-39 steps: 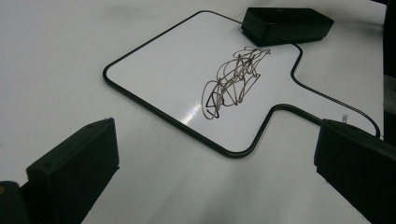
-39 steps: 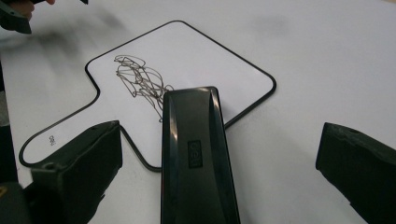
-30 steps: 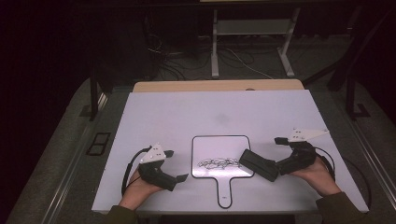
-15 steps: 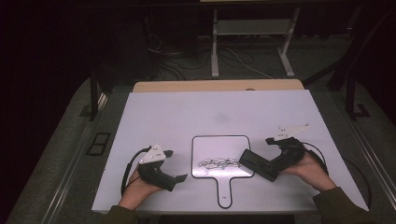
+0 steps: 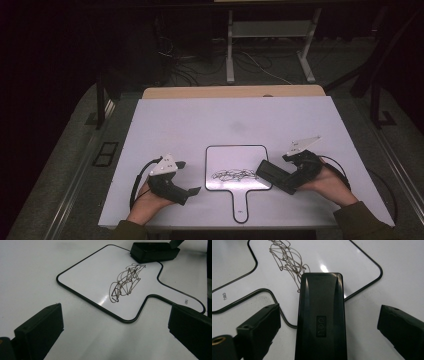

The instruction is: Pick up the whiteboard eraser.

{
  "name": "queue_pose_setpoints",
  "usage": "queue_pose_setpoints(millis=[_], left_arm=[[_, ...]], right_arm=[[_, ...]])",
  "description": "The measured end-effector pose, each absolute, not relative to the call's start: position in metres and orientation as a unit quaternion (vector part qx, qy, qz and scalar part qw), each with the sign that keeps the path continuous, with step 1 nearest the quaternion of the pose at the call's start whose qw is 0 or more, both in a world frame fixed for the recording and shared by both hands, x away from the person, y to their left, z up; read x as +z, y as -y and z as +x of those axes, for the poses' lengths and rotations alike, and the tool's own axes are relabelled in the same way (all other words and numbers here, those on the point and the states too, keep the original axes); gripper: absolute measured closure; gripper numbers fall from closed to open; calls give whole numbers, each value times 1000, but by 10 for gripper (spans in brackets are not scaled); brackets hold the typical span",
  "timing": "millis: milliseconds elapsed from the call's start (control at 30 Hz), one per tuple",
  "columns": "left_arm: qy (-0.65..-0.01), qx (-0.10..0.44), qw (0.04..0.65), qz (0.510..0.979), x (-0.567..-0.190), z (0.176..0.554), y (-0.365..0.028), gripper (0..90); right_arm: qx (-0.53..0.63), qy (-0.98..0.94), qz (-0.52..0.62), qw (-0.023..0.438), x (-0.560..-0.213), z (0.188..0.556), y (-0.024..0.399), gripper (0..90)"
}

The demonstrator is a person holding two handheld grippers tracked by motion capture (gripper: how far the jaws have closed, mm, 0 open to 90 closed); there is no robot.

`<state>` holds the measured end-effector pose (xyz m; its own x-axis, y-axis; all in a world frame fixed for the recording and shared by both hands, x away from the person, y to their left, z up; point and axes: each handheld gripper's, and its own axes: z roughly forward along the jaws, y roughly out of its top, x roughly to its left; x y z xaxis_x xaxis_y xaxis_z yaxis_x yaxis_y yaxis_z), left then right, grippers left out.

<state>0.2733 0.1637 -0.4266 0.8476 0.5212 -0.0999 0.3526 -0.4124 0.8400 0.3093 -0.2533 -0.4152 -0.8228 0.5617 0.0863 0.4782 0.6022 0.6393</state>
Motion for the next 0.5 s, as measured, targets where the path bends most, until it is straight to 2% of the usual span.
queue_pose_setpoints(millis=[167,367,433,500], left_arm=[[-261,87,473,837,-427,273,-163,0],[-261,86,475,836,-427,273,-163,0],[-260,86,475,837,-427,272,-163,0],[-260,85,475,837,-427,273,-163,0]], right_arm=[[328,-892,302,75,-417,307,252,131],[319,-893,312,68,-417,307,252,144],[314,-896,307,67,-418,307,251,185],[315,-896,306,68,-418,307,251,185]])
